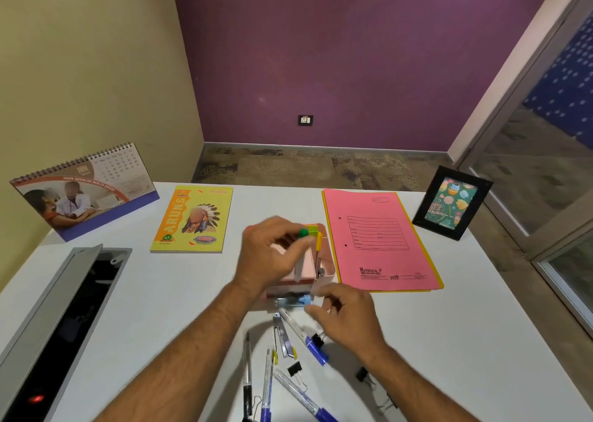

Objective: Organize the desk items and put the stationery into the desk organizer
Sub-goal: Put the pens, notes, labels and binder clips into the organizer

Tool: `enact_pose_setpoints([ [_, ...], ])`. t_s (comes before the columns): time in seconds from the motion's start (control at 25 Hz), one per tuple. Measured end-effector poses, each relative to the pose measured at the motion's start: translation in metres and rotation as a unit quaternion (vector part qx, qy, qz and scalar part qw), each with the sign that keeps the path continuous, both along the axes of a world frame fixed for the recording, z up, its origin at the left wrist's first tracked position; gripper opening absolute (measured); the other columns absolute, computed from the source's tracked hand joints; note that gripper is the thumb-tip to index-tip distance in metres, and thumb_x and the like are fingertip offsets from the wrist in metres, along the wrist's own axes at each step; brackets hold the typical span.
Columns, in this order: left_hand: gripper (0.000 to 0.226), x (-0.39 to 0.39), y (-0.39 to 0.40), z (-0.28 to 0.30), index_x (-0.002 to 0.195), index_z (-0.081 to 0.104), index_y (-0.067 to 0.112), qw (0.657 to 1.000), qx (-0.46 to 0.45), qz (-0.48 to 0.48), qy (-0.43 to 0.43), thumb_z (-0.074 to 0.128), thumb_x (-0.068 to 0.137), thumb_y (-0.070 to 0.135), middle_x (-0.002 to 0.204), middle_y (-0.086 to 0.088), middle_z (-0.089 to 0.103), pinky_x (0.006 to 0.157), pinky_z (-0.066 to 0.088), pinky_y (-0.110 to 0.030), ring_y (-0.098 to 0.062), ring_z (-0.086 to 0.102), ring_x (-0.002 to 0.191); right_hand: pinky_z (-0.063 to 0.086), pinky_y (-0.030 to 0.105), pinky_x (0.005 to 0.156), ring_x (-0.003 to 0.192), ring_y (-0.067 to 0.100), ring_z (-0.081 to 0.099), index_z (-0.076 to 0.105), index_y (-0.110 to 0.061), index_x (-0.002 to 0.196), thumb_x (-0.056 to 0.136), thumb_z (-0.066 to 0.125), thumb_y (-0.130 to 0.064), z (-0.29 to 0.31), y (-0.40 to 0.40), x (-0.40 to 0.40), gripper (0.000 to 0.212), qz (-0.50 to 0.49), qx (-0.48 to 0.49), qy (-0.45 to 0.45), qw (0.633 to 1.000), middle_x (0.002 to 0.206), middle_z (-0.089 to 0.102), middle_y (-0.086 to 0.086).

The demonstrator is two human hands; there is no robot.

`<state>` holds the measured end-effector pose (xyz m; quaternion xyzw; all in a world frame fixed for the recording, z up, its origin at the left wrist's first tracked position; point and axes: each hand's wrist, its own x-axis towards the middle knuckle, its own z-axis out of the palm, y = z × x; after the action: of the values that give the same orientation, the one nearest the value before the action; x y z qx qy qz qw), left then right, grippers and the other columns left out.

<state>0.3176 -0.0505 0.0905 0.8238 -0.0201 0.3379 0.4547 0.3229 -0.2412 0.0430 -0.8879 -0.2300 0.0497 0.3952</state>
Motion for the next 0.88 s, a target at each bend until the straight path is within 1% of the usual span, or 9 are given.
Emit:
enact_pose_setpoints([
  [0.08,0.02,0.011,0.016,0.006,0.094,0.077,0.007,0.996,-0.023,0.09,-0.007,0.08,0.079,0.021,0.084,0.002,0.072,0.067,0.057,-0.016,0.0,0.066,0.071,0.047,0.021,0.079,0.081,0.002,0.056,0.071,-0.026,0.112,0.083,0.07,-0.047,-0.023,-0.004,-0.01,0.036,0.032,-0.131,-0.006,0.991,0.09,0.06,-0.018],
  [0.16,0.024,0.021,0.031,0.008,0.1,0.076,0.009,0.987,-0.036,0.159,0.013,0.078,0.081,0.023,0.088,0.001,0.074,0.07,0.058,-0.019,-0.006,0.069,0.074,0.046,0.025,0.083,0.097,0.009,0.056,0.065,-0.027,0.119,0.088,0.059,-0.049,-0.043,-0.008,-0.02,0.039,0.063,-0.229,0.004,0.971,0.109,0.06,-0.008],
  [0.24,0.026,0.028,0.046,0.0,0.103,0.075,0.01,0.98,-0.026,0.193,0.046,0.077,0.082,0.025,0.091,-0.002,0.076,0.073,0.06,-0.028,-0.011,0.071,0.076,0.049,0.03,0.08,0.099,0.015,0.055,0.064,-0.024,0.114,0.089,0.056,-0.047,-0.055,-0.008,-0.028,0.035,0.086,-0.295,0.001,0.952,0.11,0.056,-0.002],
  [0.32,0.025,0.032,0.057,-0.01,0.103,0.074,0.012,0.973,-0.012,0.214,0.085,0.077,0.082,0.026,0.091,-0.003,0.077,0.075,0.061,-0.035,-0.014,0.072,0.079,0.05,0.032,0.078,0.099,0.018,0.054,0.063,-0.021,0.111,0.091,0.055,-0.043,-0.063,-0.009,-0.031,0.03,0.1,-0.329,-0.001,0.939,0.109,0.054,0.0],
  [0.52,0.02,0.033,0.06,-0.033,0.102,0.067,0.017,0.955,-0.015,0.217,0.202,0.075,0.084,0.022,0.097,-0.002,0.075,0.079,0.059,-0.035,-0.019,0.07,0.087,0.049,0.034,0.074,0.099,0.019,0.055,0.058,-0.018,0.111,0.095,0.051,-0.034,-0.072,-0.009,-0.033,0.024,0.095,-0.342,-0.019,0.935,0.11,0.056,0.001],
  [0.6,0.017,0.033,0.062,-0.044,0.099,0.067,0.022,0.947,0.005,0.214,0.239,0.074,0.084,0.025,0.095,-0.001,0.075,0.077,0.058,-0.037,-0.021,0.07,0.086,0.047,0.034,0.072,0.097,0.02,0.057,0.057,-0.018,0.111,0.095,0.05,-0.033,-0.075,-0.009,-0.034,0.023,0.09,-0.349,-0.026,0.932,0.108,0.059,0.002],
  [0.72,0.02,0.033,0.063,-0.051,0.106,0.07,0.026,0.929,0.05,0.224,0.29,0.068,0.086,0.03,0.099,0.001,0.076,0.077,0.057,-0.037,-0.022,0.068,0.09,0.047,0.033,0.07,0.09,0.019,0.06,0.06,-0.017,0.108,0.094,0.05,-0.029,-0.078,-0.007,-0.034,0.021,0.092,-0.359,-0.037,0.928,0.104,0.065,0.003],
  [0.8,0.022,0.033,0.061,-0.054,0.11,0.07,0.027,0.922,0.076,0.223,0.308,0.065,0.088,0.031,0.104,0.001,0.075,0.076,0.055,-0.036,-0.023,0.067,0.092,0.047,0.032,0.07,0.086,0.016,0.056,0.06,-0.019,0.105,0.091,0.049,-0.03,-0.077,-0.009,-0.035,0.021,0.077,-0.329,-0.038,0.94,0.102,0.063,0.0],
  [0.88,0.025,0.033,0.06,-0.056,0.115,0.069,0.025,0.918,0.085,0.213,0.322,0.062,0.091,0.031,0.11,-0.001,0.074,0.078,0.054,-0.037,-0.024,0.066,0.097,0.047,0.025,0.072,0.086,0.012,0.057,0.062,-0.023,0.107,0.088,0.053,-0.031,-0.073,-0.011,-0.034,0.022,0.027,-0.245,-0.012,0.969,0.101,0.06,-0.008],
])
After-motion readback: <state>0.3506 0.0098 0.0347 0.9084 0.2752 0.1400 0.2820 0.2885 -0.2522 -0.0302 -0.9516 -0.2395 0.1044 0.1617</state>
